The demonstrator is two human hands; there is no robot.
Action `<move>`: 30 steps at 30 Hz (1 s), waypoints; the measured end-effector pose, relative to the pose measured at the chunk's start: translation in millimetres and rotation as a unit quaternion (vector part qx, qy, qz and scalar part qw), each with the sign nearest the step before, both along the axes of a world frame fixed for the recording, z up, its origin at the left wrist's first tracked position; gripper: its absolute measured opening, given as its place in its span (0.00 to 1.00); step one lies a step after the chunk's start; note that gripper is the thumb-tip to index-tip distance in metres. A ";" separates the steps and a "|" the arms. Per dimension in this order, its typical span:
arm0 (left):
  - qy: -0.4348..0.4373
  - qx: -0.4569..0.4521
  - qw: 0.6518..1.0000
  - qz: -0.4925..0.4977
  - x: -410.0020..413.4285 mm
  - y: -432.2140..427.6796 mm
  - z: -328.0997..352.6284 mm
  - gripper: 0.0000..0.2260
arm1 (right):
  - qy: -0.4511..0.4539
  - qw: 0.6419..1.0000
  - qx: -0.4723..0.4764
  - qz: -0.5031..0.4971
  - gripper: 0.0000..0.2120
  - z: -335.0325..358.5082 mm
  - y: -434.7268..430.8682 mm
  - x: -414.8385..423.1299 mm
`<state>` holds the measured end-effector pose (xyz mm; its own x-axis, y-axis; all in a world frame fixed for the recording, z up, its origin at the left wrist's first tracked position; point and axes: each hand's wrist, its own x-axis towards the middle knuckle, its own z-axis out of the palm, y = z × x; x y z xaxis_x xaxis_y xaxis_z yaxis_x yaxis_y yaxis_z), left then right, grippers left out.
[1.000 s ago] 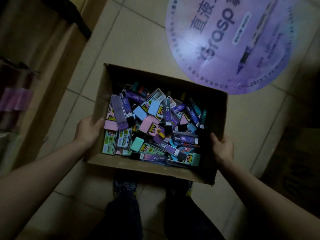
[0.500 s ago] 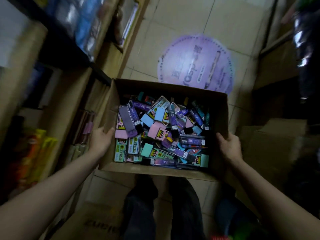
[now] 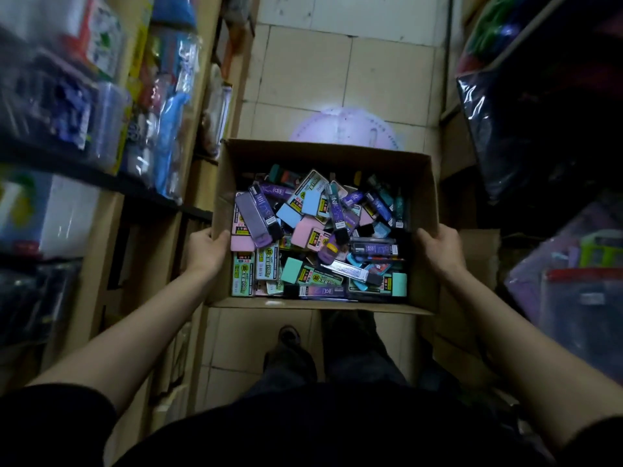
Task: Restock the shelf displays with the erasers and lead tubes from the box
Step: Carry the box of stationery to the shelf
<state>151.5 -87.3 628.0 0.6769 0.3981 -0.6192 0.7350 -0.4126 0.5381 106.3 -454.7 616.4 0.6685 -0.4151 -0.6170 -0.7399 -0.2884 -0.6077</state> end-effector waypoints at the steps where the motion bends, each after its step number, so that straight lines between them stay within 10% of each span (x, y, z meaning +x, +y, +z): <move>1: 0.005 -0.004 1.000 0.000 14.3 -7.1 6.1 0.06 | 0.000 1.000 -0.006 0.000 0.12 5.3 -6.5 14.5; 30: -0.075 0.033 0.996 -0.041 665.7 -163.1 64.1 0.08 | -0.063 0.990 -0.127 0.022 0.13 70.4 -172.9 661.6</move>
<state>817.2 -250.5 692.0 0.7911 0.3748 -0.4833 0.6114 -0.5056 0.6088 767.9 -627.6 686.8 0.7539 -0.5156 -0.4073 -0.6468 -0.4737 -0.5977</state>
